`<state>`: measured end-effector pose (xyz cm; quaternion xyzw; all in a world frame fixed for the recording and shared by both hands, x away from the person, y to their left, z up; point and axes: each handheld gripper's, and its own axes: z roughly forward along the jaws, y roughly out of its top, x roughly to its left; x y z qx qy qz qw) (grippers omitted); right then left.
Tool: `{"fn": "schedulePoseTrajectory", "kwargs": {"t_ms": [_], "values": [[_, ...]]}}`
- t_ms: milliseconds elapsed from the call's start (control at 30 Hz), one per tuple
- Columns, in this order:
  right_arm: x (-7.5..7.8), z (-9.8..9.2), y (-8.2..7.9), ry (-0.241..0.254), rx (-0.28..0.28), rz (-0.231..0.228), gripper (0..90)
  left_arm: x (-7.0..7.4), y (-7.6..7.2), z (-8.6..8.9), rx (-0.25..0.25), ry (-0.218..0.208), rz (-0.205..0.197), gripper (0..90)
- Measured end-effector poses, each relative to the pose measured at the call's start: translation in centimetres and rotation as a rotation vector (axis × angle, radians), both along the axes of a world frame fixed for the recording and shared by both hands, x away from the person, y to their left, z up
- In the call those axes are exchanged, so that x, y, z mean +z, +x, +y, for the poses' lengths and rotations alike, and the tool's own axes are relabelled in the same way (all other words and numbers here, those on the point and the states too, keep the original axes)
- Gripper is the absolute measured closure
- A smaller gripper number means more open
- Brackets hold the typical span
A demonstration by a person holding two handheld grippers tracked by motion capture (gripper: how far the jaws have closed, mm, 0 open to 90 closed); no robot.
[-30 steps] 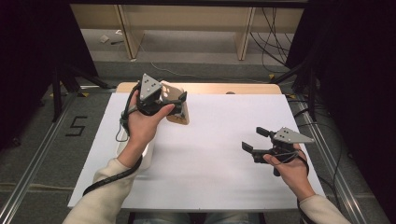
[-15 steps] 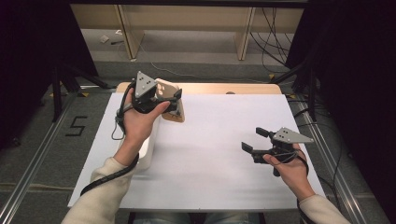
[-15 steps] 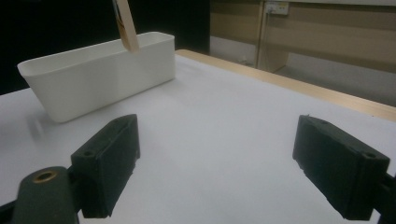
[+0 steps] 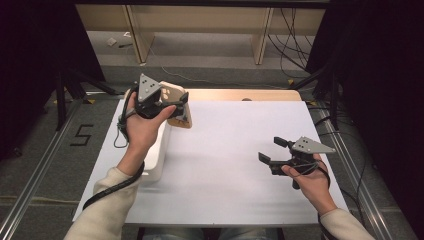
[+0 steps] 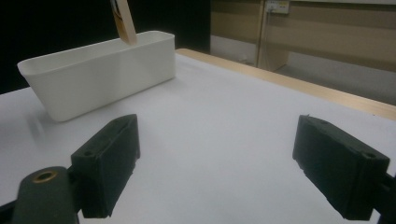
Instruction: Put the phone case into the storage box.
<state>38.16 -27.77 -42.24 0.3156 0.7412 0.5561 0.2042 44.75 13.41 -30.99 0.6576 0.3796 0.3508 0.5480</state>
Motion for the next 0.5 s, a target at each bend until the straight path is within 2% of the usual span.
{"fn": "schedulePoseTrajectory", "kwargs": {"t_ms": [500], "values": [[-0.1,0.0,0.0,-0.002,0.002,0.005,15.9,0.3,0.2,1.1,0.042,0.016,-0.001,9.6]]}}
